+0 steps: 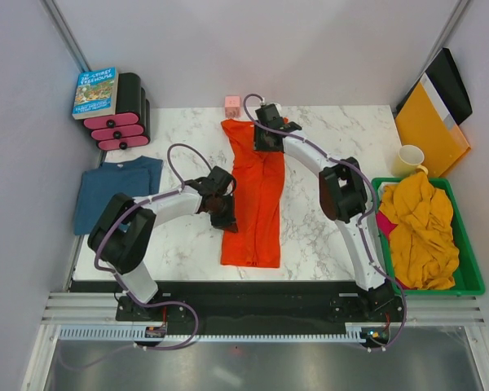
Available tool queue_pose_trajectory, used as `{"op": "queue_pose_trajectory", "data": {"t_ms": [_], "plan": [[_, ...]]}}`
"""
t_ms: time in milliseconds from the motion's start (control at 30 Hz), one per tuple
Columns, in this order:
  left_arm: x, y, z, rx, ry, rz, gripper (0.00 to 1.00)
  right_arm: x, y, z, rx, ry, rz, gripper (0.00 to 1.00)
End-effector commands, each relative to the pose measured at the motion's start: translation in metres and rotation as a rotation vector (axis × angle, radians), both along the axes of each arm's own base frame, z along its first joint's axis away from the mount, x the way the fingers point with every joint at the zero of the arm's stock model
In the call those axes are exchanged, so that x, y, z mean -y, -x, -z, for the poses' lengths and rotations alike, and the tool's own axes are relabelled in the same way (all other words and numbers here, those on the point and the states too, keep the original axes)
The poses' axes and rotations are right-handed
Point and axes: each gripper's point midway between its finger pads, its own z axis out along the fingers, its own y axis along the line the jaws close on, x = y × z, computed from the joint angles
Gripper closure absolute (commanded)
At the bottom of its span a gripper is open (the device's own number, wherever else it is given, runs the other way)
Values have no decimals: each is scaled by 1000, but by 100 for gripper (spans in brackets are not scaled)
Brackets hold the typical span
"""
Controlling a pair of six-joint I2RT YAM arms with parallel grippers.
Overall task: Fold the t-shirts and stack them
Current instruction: Grab the bottom of the folded rectangular tshirt with both arms
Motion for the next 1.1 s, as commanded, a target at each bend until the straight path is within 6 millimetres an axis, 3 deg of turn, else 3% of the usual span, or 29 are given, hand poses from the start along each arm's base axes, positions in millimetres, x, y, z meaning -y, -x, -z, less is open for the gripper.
{"op": "queue_pose_trajectory", "data": {"t_ms": [0,233,467,533,567,633,667,700,933,1067], "plan": [[12,-8,-20,50,82,-15,89,-10,-15,-17,55,-22,-28,52],[12,-5,-18,36,82,-6,89,-16,-17,-6,47,-34,-41,56],[13,-3,-11,13,77,2,89,-13,-10,21,-4,-10,-48,59],[13,-3,-9,7,74,0,89,-11,-6,26,-19,0,-38,62],[14,-3,-9,11,74,1,89,-10,-6,26,-19,5,-36,68],[13,-4,-8,10,71,0,89,-6,-7,25,-13,11,-23,80],[14,-4,-8,9,71,-2,89,-6,-7,22,-9,12,-19,94],[14,-5,-8,12,69,0,89,-5,-8,20,-4,11,-15,98],[14,-5,-5,12,61,0,89,-3,-15,-22,81,-20,21,100],[15,-7,-4,12,61,-1,89,5,-14,-33,106,-14,54,100]]}}
